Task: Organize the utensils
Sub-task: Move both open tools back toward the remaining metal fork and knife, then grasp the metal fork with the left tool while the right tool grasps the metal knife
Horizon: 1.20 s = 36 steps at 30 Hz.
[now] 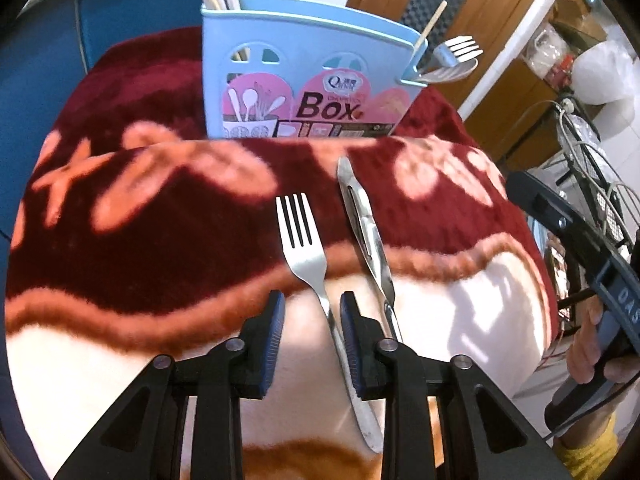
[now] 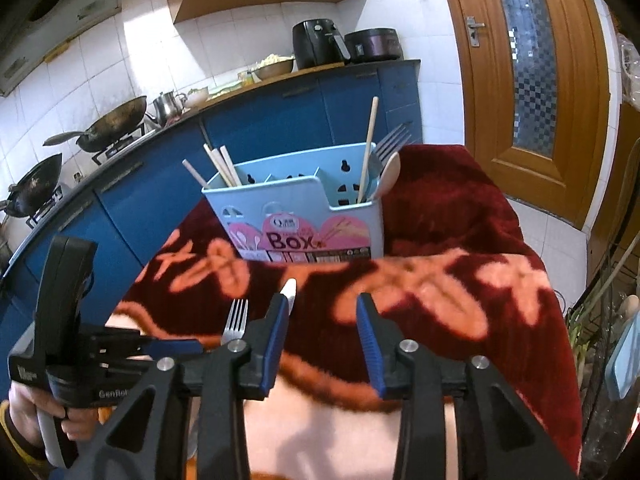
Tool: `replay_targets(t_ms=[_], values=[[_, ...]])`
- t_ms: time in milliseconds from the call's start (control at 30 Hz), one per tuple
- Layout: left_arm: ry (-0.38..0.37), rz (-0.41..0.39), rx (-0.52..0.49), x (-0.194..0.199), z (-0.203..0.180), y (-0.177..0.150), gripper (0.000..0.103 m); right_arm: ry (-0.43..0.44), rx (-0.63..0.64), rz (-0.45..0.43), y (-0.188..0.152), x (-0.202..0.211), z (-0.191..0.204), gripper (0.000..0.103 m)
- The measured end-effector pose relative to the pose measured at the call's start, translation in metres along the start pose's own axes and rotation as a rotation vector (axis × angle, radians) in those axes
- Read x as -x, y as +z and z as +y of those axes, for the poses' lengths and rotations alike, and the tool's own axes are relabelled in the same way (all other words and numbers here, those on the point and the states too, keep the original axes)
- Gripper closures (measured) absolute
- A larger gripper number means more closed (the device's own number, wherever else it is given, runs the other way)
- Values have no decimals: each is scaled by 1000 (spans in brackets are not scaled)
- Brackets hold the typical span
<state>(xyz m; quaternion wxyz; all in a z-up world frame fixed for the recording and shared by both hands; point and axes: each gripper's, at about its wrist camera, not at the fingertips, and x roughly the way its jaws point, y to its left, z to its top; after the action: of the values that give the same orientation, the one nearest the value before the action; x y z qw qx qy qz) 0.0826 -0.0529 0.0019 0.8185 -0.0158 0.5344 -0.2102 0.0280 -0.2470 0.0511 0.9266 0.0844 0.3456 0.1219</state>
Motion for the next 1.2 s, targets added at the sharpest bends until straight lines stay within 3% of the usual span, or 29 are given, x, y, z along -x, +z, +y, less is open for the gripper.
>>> replay_targets(t_ms=[233,467,600,867,1200], values=[[-10,128,-7,-16,-7,8,88,2,-1,63,-4,-4,-1,65],[14,142,-8,-23,-13,13,94,12,-21,134,-9,-11,-4,65],[-29,101,53,-20,0,11,99,34,-26,191,-12,-18,-1,65],[-82,-9,119,2,25,0,100,53,-43,330,-15,-42,10,65],[-33,-152,110,30,41,-3,100,56,7,510,-10,-78,43,65]])
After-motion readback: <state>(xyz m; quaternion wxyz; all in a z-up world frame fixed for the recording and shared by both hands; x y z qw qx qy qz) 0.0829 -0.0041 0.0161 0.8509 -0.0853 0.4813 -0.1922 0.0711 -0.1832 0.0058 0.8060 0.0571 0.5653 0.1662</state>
